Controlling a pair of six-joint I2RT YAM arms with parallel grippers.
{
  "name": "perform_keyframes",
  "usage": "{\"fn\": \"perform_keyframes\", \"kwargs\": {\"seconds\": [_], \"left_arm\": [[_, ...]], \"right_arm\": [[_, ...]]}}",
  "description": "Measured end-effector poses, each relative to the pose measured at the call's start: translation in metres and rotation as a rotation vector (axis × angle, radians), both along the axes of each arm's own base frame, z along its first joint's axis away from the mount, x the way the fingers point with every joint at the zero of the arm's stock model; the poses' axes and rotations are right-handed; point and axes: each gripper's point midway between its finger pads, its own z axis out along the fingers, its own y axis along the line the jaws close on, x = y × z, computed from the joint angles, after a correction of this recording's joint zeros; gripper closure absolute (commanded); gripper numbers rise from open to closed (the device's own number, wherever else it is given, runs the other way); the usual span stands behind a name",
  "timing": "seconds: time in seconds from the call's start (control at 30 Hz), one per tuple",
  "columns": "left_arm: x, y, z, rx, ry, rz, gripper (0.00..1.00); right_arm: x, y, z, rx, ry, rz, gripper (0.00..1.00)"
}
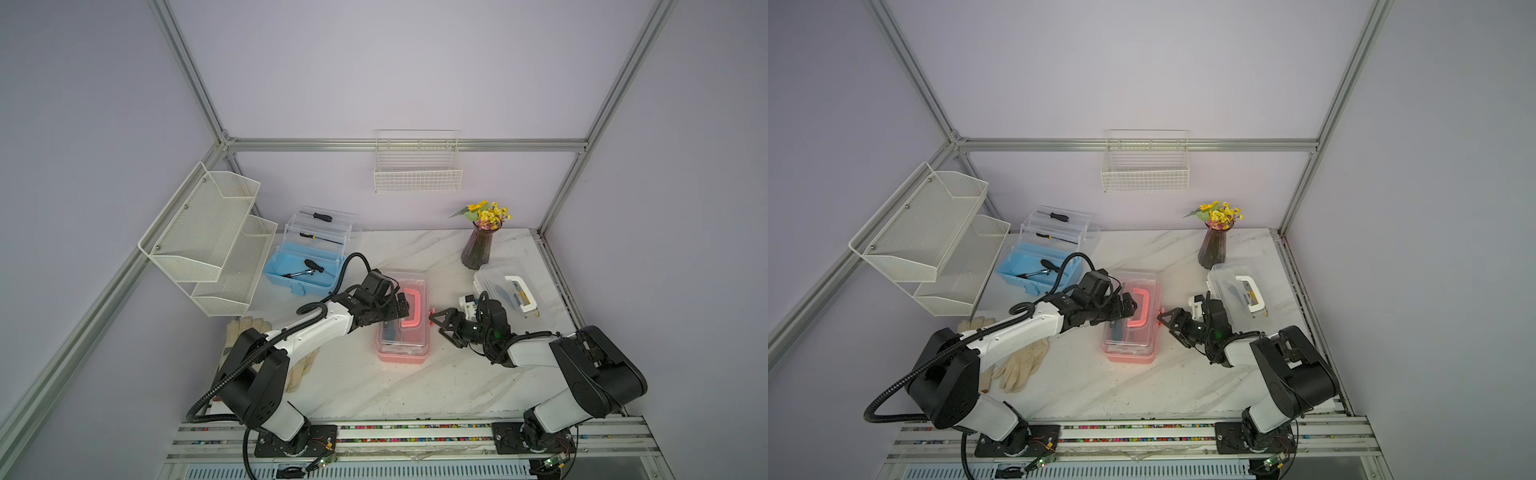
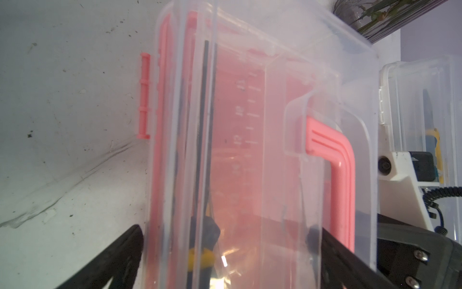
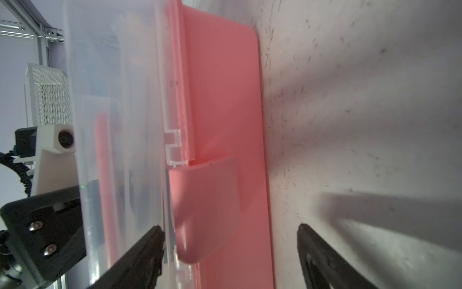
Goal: Close toolboxes
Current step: Fasten the toolbox latch on the toolbox.
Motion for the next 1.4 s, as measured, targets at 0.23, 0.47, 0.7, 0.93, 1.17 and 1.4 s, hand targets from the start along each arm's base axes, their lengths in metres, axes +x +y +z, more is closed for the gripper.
{"fn": "perform_keyframes", "kwargs": {"seconds": [0.23, 0.47, 0.7, 0.93, 1.17, 1.4], "left_arm": [[0.001, 0.0, -0.002, -0.039, -0.013, -0.002, 0.0], [0.002, 0.0, -0.002, -0.058, -0.013, 0.0, 0.0], [0.002, 0.0, -0.002, -0.062, -0.01, 0.003, 0.01], [0.003, 0.001, -0.002, -0.067, -0.006, 0.008, 0.0], [0.003, 0.001, -0.002, -0.067, -0.006, 0.011, 0.0], [0.003, 0.001, -0.001, -0.067, -0.008, 0.013, 0.0]], "right_arm": [[0.008, 0.005, -0.001, 0.14, -0.014, -0.053, 0.09], [0.014, 0.015, -0.005, 0.232, -0.023, -0.116, 0.07], [0.023, 0.017, 0.01, 0.269, -0.072, -0.191, 0.07], [0.021, 0.019, 0.021, 0.304, -0.082, -0.227, 0.07], [0.014, 0.025, 0.031, 0.319, -0.096, -0.224, 0.07], [0.006, 0.022, 0.035, 0.242, -0.074, -0.226, 0.07]]}}
